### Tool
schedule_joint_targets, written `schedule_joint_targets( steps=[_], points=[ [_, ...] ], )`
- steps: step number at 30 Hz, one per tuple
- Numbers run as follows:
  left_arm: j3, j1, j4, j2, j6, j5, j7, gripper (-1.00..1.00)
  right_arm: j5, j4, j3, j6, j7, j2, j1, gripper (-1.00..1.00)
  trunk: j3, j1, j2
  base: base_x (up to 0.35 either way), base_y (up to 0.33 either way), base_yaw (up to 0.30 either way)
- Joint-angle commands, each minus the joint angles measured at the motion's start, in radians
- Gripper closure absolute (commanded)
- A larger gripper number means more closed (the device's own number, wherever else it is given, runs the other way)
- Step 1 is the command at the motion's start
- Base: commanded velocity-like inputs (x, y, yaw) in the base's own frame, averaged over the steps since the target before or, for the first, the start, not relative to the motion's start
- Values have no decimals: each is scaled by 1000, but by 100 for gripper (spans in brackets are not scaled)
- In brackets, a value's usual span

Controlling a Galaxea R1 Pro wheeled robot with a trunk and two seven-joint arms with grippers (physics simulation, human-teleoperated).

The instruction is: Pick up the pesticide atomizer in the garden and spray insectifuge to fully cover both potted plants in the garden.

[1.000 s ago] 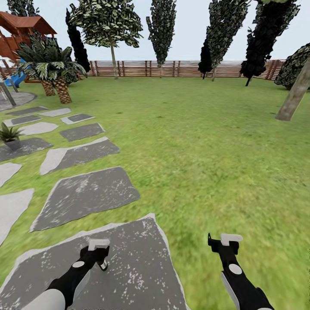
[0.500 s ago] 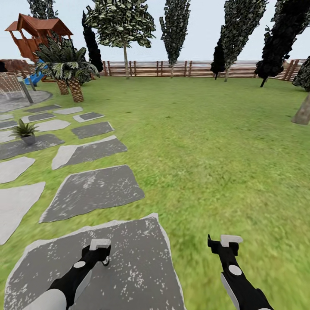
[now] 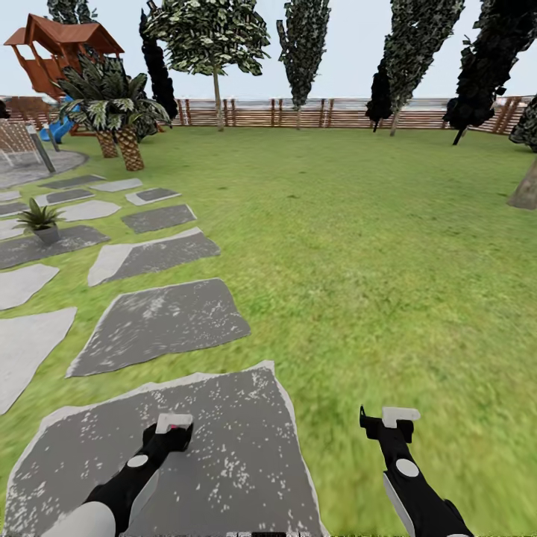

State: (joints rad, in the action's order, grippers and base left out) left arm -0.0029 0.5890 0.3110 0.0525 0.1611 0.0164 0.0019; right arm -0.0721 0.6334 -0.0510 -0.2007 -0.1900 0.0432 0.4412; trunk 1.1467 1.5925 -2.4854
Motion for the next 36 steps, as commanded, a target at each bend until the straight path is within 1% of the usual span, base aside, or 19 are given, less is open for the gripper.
schedule_joint_targets(
  steps=[1, 4, 9, 24, 31, 36],
  points=[
    [0, -1, -4, -9, 47, 2, 0, -100, -8, -1, -1, -2, -3, 0, 1, -100, 16, 8, -15, 0, 0, 0],
    [0, -1, -20, -13, 64, 1, 0, -100, -8, -1, -1, -2, -3, 0, 1, -100, 32, 9, -15, 0, 0, 0],
    [0, -1, -32, -13, 116, 0, 1, -100, -8, -1, -1, -2, -2, 0, 1, -100, 59, 12, -17, 0, 0, 0],
    [0, -1, -41, -10, 121, 0, 1, -100, -8, -1, -1, -2, -2, 0, 1, -100, 140, 18, -20, 0, 0, 0],
    [0, -1, -41, -10, 121, 0, 1, -100, -8, -1, -1, -2, -2, 0, 1, -100, 151, 18, -20, 0, 0, 0],
    [0, -1, -41, -8, 124, 1, 6, -100, -8, -1, -1, -2, -2, 0, 1, -100, 152, 18, -20, 0, 48, 0]
  ],
)
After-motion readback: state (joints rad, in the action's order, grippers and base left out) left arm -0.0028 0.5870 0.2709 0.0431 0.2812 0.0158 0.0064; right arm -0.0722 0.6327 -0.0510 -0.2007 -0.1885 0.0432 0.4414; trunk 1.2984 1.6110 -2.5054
